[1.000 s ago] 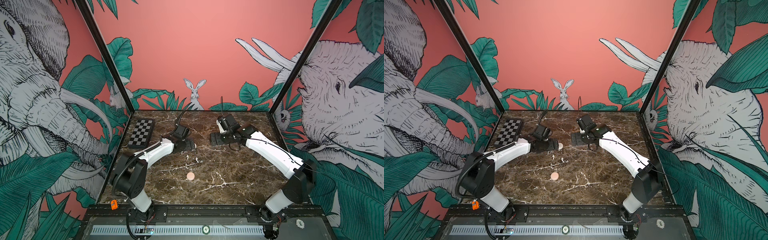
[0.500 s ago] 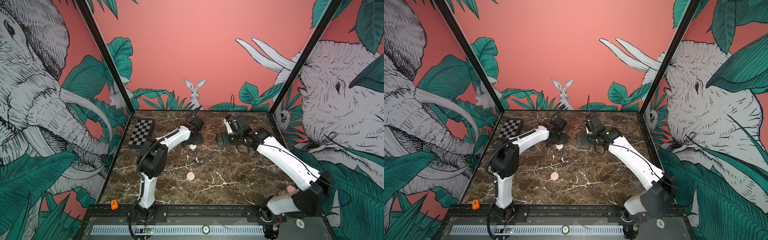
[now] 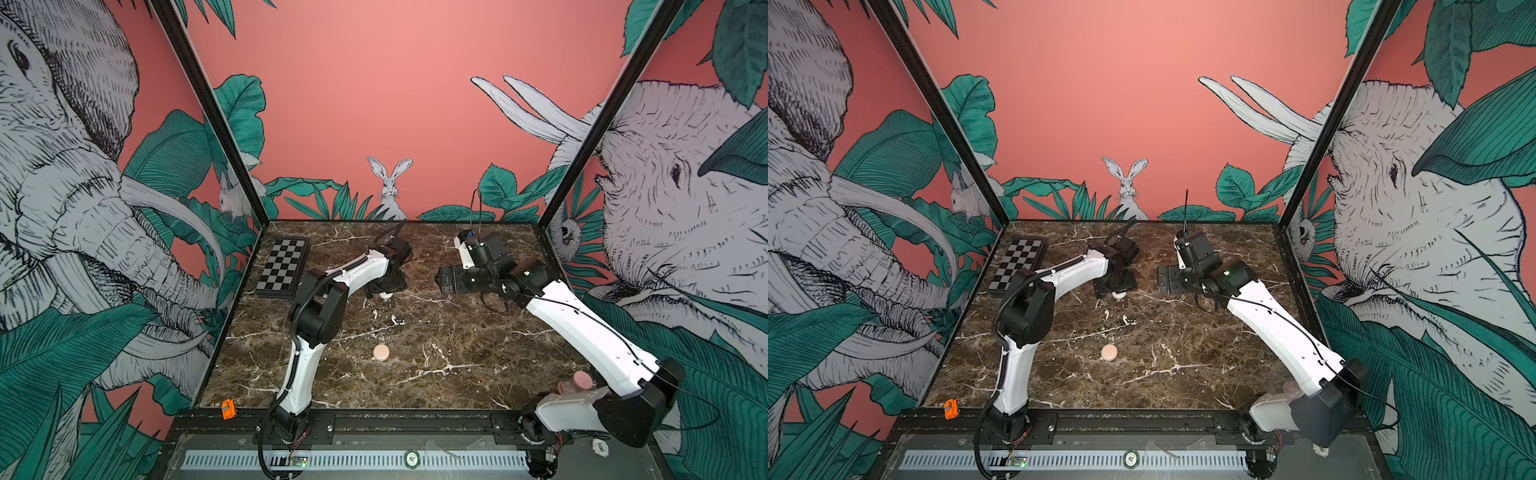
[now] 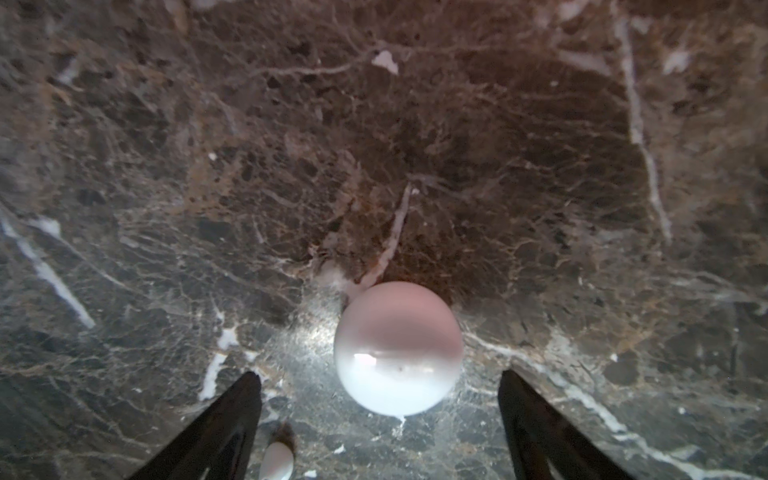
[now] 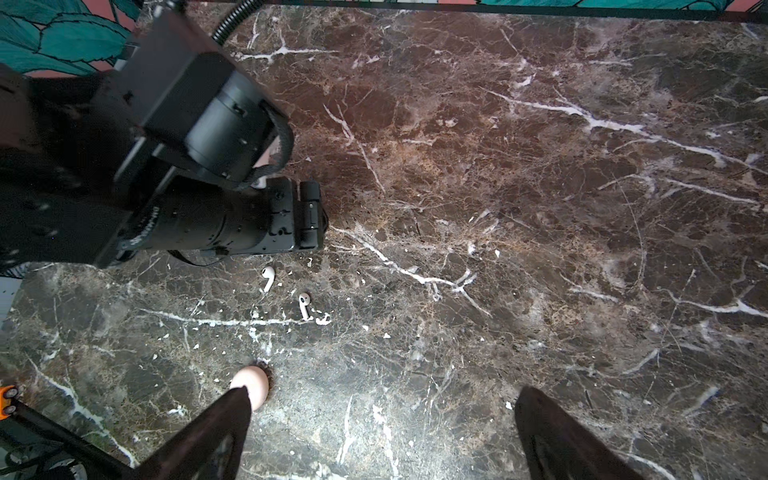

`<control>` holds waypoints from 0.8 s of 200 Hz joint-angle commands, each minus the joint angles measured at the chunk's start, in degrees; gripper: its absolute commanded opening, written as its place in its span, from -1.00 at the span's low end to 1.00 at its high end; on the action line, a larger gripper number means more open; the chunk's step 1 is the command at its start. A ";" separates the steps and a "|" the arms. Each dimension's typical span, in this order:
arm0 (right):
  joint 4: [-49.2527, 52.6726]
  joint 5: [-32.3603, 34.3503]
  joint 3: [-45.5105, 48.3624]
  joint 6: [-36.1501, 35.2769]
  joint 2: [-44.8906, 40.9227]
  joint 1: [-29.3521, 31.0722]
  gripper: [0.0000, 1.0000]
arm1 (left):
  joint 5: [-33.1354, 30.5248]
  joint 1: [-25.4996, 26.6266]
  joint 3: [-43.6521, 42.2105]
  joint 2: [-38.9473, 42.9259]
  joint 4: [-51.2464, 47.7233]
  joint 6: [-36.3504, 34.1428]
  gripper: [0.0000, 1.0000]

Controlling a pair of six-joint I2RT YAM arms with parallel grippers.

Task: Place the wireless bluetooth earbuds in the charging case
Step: 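Grasp the white round puck with the left gripper while the right gripper moves over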

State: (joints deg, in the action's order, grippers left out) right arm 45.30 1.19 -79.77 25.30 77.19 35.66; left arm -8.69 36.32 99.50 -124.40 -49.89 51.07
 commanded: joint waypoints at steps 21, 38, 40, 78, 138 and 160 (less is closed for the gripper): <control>-0.65 -1.16 0.66 0.02 -1.25 -0.21 0.96 | 0.07 0.32 2.01 -0.53 -1.48 0.97 0.68; -0.90 -1.28 0.90 0.19 -1.34 -0.24 0.96 | 0.33 0.30 2.52 -1.27 -1.65 0.79 0.59; -0.85 -1.28 0.92 0.12 -1.34 -0.24 0.96 | 0.38 0.33 2.60 -1.35 -1.69 0.79 0.57; -0.93 -1.63 1.19 0.22 -1.62 -0.23 0.96 | 0.47 0.25 3.11 -2.54 -1.44 0.53 0.42; -0.97 -1.62 1.61 0.02 -2.19 -0.24 0.96 | 0.63 0.16 4.02 -4.29 -1.98 0.09 0.21; -0.97 -1.62 1.81 0.28 -2.45 -0.24 0.96 | 0.67 0.16 3.60 -4.27 -1.87 -0.58 0.04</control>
State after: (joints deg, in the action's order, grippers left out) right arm 45.10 -0.47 -78.48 25.30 76.20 35.66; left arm -7.84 36.34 102.50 -128.49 -49.93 50.59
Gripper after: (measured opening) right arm 0.980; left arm 0.561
